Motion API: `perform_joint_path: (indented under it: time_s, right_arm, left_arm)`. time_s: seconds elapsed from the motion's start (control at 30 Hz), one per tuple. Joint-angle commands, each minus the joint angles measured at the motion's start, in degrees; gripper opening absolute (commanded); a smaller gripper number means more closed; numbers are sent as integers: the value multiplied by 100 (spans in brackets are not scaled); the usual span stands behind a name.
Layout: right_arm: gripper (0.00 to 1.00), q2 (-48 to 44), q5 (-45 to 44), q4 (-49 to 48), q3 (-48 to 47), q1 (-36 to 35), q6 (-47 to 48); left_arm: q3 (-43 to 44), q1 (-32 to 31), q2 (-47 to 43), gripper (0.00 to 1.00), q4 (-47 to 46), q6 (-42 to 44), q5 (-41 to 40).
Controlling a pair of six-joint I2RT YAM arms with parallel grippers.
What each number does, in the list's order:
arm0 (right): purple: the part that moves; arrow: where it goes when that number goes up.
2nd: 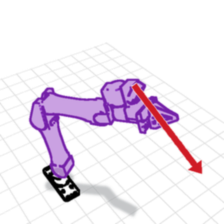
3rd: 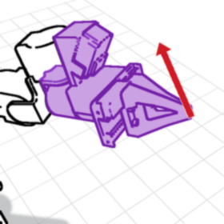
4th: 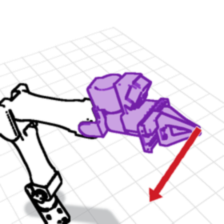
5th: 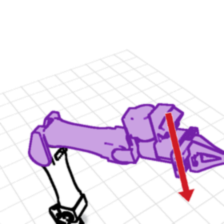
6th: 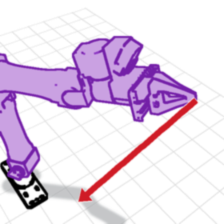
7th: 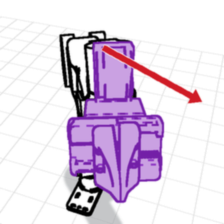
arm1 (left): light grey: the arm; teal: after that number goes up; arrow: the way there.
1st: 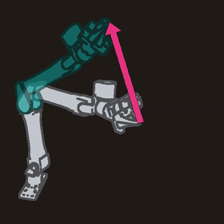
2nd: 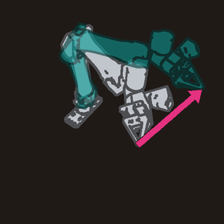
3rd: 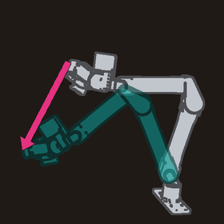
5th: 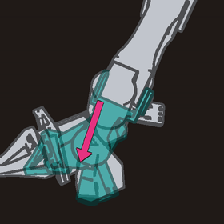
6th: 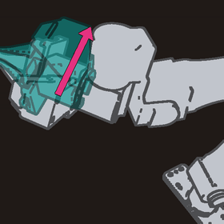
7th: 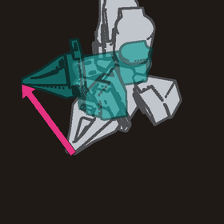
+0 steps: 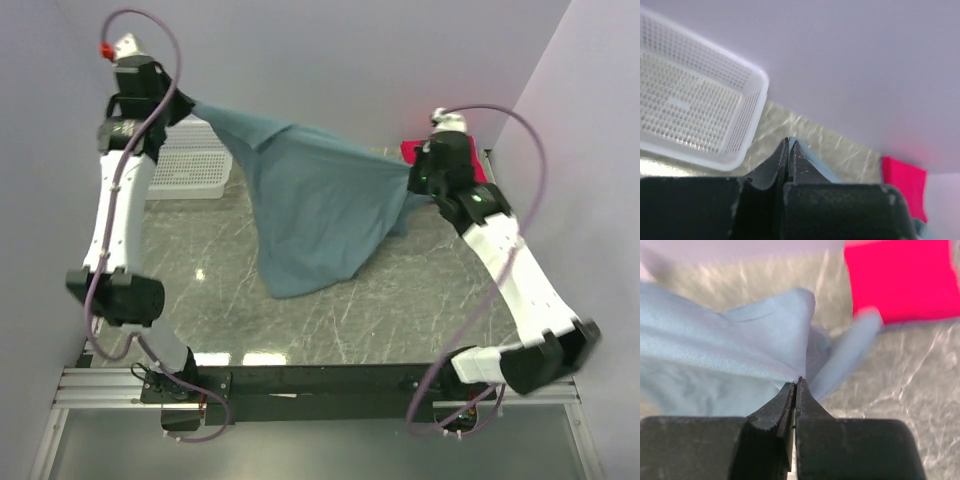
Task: Fold and stack the t-shirts
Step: Flatten the tshirt out
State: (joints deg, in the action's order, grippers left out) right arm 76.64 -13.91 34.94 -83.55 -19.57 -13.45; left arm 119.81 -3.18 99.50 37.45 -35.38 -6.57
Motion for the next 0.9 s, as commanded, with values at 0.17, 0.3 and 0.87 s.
perform_joint_path:
  time_s: [0.17, 0.3, 0.87]
  right_arm:
    - [6, -2430, 256, 83, 2225, 50, -1042]
    - [48, -3154, 1169, 232, 4105, 59, -1817]
    - [61, -426, 996, -1094, 3373, 50, -1819]
  left_arm:
    - [-2678, 81, -2748, 0, -37, -110, -196]
    - [-4820, 54, -3699, 1, 95, -162, -178]
    - [-7894, 54, -5231, 1, -203, -541, -380]
